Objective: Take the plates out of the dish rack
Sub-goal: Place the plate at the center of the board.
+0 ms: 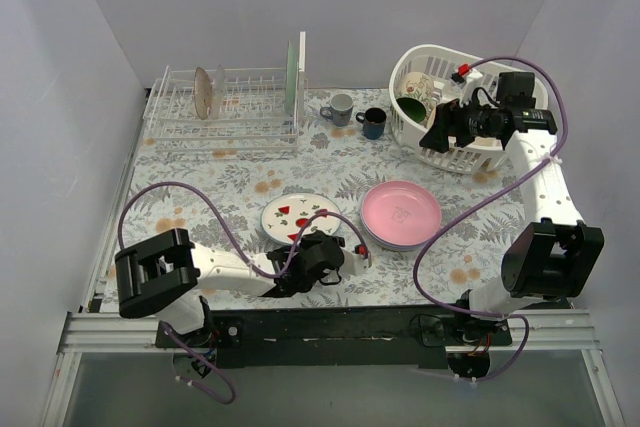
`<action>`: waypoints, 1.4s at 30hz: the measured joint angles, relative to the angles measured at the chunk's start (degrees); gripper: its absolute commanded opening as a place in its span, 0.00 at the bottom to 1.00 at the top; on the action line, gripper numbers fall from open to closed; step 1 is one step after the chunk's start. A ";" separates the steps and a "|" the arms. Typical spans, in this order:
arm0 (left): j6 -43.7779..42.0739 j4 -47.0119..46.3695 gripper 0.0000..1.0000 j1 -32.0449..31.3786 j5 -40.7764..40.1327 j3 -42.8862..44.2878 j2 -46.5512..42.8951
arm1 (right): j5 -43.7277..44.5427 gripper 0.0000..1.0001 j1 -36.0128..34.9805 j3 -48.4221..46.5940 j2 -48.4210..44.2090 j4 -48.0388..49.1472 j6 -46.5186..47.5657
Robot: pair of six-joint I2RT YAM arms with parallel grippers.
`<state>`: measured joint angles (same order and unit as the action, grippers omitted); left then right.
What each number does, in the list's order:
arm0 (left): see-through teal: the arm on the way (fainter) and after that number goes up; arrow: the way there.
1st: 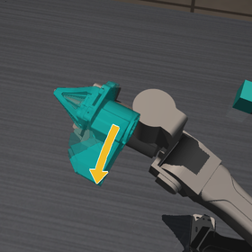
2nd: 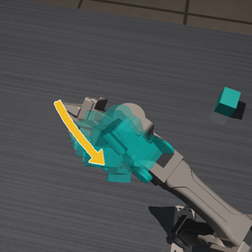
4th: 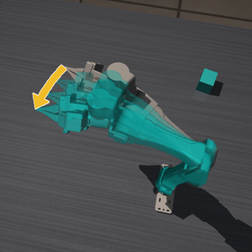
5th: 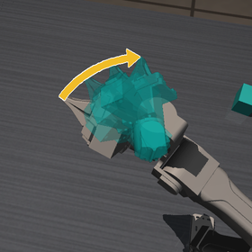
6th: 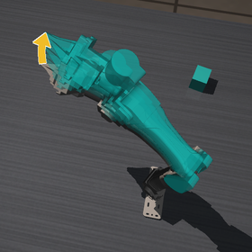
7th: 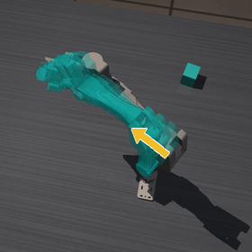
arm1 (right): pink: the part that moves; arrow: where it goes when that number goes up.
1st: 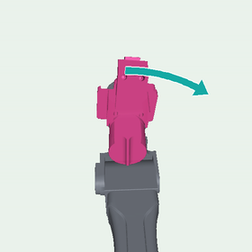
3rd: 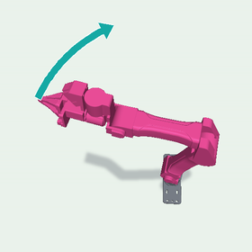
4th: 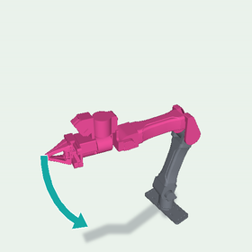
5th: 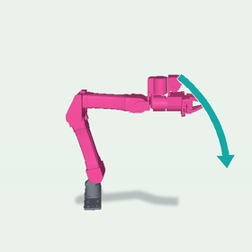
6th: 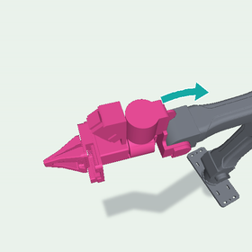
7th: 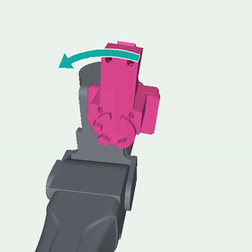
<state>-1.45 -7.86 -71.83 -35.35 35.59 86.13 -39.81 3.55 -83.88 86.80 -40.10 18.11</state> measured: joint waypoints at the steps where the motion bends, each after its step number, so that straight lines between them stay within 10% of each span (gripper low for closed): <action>1: 0.00 -0.83 0.00 -0.11 -0.28 0.00 0.50 | 0.15 0.85 0.00 0.26 -0.11 -0.02 0.00; 28: 1.51 -10.60 0.00 -0.72 -3.26 0.87 10.14 | 0.83 0.85 -0.22 6.03 -1.75 1.62 0.11; 42: 5.07 -6.34 0.21 0.39 -1.84 3.19 10.97 | 0.63 0.85 -0.22 6.03 -1.77 1.64 0.11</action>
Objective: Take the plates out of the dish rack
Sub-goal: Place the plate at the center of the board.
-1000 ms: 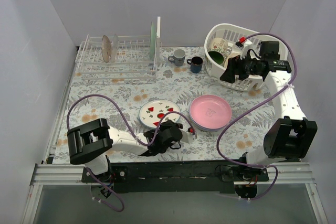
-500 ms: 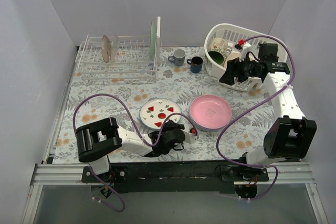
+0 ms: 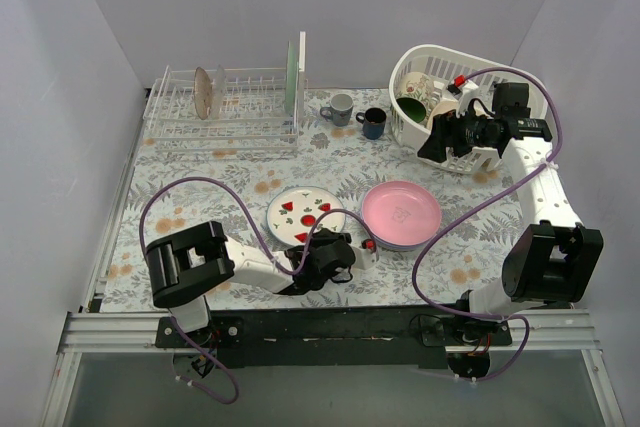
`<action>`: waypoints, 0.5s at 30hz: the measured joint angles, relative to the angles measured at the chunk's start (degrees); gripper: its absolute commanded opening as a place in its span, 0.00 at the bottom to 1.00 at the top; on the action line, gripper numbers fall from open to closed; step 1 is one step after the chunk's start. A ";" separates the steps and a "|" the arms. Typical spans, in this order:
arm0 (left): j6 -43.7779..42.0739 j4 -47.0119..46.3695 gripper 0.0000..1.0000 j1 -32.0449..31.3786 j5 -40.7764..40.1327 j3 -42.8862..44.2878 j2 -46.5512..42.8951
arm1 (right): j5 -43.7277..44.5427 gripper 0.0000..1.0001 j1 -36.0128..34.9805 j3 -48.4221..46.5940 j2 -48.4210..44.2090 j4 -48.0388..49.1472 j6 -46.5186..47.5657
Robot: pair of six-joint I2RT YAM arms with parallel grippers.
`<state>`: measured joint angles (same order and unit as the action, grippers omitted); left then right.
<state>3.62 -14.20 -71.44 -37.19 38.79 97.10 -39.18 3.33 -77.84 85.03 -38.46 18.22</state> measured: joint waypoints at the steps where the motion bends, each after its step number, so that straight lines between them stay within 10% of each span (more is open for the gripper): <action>1: 0.31 0.28 0.22 0.13 0.46 0.00 0.02 | 0.00 0.85 0.00 0.00 0.00 0.00 0.00; 15: 3.13 1.38 0.29 0.50 2.86 -0.09 0.26 | 0.02 0.85 0.00 0.02 0.00 0.02 0.02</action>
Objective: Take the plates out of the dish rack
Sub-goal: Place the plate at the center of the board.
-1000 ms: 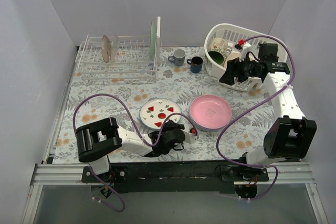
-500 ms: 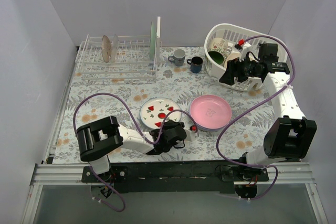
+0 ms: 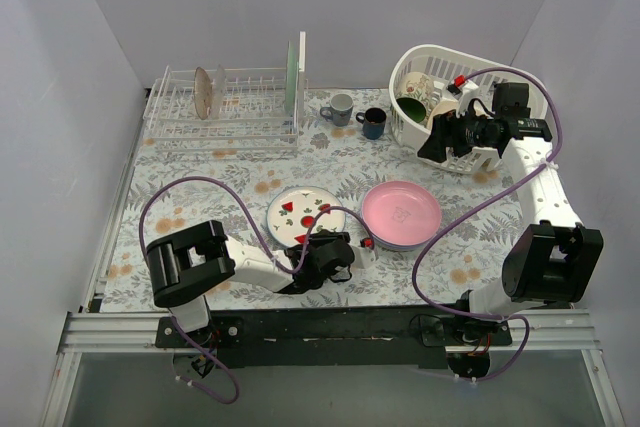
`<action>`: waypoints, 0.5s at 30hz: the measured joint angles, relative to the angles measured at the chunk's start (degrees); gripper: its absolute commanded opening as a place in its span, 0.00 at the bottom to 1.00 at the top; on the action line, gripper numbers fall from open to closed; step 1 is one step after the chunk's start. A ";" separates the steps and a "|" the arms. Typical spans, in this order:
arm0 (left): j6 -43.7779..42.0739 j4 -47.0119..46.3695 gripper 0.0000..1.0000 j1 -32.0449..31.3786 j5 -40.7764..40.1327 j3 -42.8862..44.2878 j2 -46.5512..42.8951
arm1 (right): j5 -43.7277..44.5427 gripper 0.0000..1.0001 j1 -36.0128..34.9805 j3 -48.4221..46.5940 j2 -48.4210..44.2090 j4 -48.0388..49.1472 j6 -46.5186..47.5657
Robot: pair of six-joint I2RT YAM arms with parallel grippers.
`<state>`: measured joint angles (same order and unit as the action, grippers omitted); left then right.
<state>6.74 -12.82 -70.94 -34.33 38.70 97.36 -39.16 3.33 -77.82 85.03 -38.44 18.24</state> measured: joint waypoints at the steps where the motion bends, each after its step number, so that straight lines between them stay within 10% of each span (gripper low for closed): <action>1: 0.13 0.00 0.29 0.00 0.00 0.00 0.00 | 0.00 0.85 0.00 0.00 0.00 0.00 0.00; 15: 4.07 0.83 0.43 1.07 1.97 0.00 -1.40 | 0.15 0.85 0.00 1.46 0.00 0.98 0.00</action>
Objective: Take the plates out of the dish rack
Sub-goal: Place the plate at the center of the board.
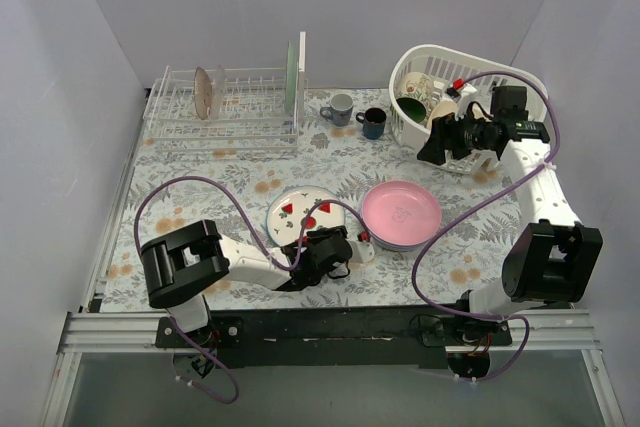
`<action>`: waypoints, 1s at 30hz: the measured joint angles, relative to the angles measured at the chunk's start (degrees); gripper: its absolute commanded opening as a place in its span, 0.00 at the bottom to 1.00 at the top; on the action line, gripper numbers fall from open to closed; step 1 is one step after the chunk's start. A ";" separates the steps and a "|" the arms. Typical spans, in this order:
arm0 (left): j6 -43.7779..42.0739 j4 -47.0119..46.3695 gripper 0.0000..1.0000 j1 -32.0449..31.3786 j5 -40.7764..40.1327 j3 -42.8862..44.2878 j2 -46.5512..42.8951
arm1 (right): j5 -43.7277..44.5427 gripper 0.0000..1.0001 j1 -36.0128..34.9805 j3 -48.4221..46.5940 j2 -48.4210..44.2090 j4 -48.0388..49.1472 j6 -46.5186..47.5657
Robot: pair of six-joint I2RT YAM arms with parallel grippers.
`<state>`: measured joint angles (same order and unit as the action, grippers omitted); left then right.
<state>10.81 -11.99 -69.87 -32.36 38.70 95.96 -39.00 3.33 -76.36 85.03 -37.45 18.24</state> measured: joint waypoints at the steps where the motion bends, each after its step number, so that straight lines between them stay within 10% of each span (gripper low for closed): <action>1: 0.24 0.13 0.44 0.00 0.35 0.00 -0.20 | 0.02 0.85 0.00 0.17 0.00 0.02 0.00; 20: 1.70 5.03 0.56 -0.11 8.20 0.48 -4.33 | 0.26 0.85 0.00 1.25 0.00 1.33 -0.02; 30: 0.92 14.16 0.80 2.91 8.26 6.03 -10.67 | 1.22 0.85 0.00 1.29 0.00 1.57 -0.02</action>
<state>11.73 2.17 -66.96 -24.10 44.73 85.30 -37.78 3.33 -75.07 85.03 -35.88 18.22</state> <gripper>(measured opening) 0.741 0.849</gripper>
